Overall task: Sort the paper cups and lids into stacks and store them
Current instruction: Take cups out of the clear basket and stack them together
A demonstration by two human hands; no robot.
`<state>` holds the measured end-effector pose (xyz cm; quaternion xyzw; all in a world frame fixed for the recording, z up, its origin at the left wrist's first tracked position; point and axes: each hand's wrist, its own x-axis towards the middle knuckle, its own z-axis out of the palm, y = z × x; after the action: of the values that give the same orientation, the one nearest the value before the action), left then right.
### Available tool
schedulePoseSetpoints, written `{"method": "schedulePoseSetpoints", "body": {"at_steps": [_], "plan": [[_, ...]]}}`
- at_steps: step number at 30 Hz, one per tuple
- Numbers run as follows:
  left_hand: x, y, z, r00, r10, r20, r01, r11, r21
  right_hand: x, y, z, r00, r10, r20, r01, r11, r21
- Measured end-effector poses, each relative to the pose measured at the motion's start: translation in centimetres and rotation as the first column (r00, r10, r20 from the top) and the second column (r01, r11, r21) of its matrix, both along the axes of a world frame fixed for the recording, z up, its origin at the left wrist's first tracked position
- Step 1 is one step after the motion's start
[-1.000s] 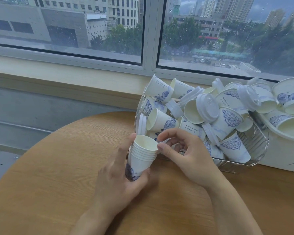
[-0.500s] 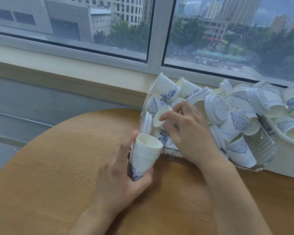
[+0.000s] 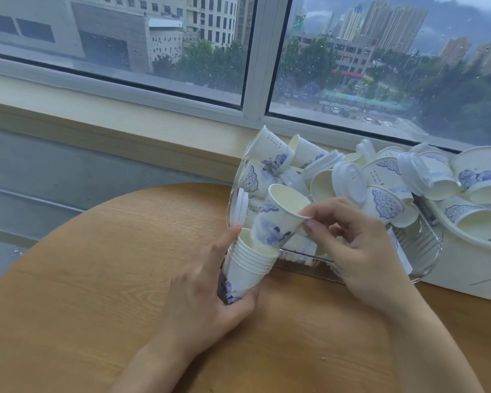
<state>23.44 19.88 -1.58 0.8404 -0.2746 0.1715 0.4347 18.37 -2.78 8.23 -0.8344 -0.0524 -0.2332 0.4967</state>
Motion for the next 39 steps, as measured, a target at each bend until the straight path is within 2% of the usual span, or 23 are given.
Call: {"method": "schedulePoseSetpoints", "body": {"at_steps": [6, 14, 26, 30, 32, 33, 35, 39], "plan": [[-0.1, -0.3, -0.4, 0.998, -0.051, 0.022, 0.050, 0.998, 0.040, -0.7, 0.5, -2.2, 0.995, 0.023, -0.094, -0.028, 0.998, -0.052], [-0.2, -0.4, -0.3, 0.998, -0.048, 0.034, 0.048, 0.999, -0.004, -0.6, 0.4, -3.1, 0.983, 0.053, -0.175, -0.060, 0.998, -0.036], [0.0, -0.3, -0.6, 0.998, -0.055, 0.032, 0.055, 0.998, -0.023, -0.4, 0.3, -4.0, 0.971, 0.122, -0.207, -0.130, 0.991, -0.026], [-0.1, -0.4, -0.6, 0.999, -0.049, -0.001, 0.049, 0.998, -0.043, -0.4, 0.3, -3.9, 0.979, 0.067, -0.193, -0.058, 0.997, 0.053], [-0.1, -0.5, -0.6, 0.998, -0.056, -0.015, 0.055, 0.997, -0.051, -0.3, 0.2, -3.9, 0.988, -0.055, -0.147, 0.050, 0.998, -0.035], [-0.1, -0.6, -0.6, 0.998, -0.059, -0.019, 0.058, 0.997, -0.049, -0.2, 0.1, -4.0, 0.985, -0.142, -0.103, 0.125, 0.980, -0.152], [-0.2, -0.6, -0.5, 0.997, -0.069, -0.026, 0.068, 0.996, -0.050, 0.0, 0.1, -4.2, 0.961, -0.278, -0.002, 0.254, 0.882, -0.397], [-0.3, -0.7, -0.4, 0.997, -0.070, -0.015, 0.069, 0.997, -0.036, 0.6, 0.0, -4.3, 0.946, -0.321, 0.040, 0.279, 0.745, -0.606]]}}
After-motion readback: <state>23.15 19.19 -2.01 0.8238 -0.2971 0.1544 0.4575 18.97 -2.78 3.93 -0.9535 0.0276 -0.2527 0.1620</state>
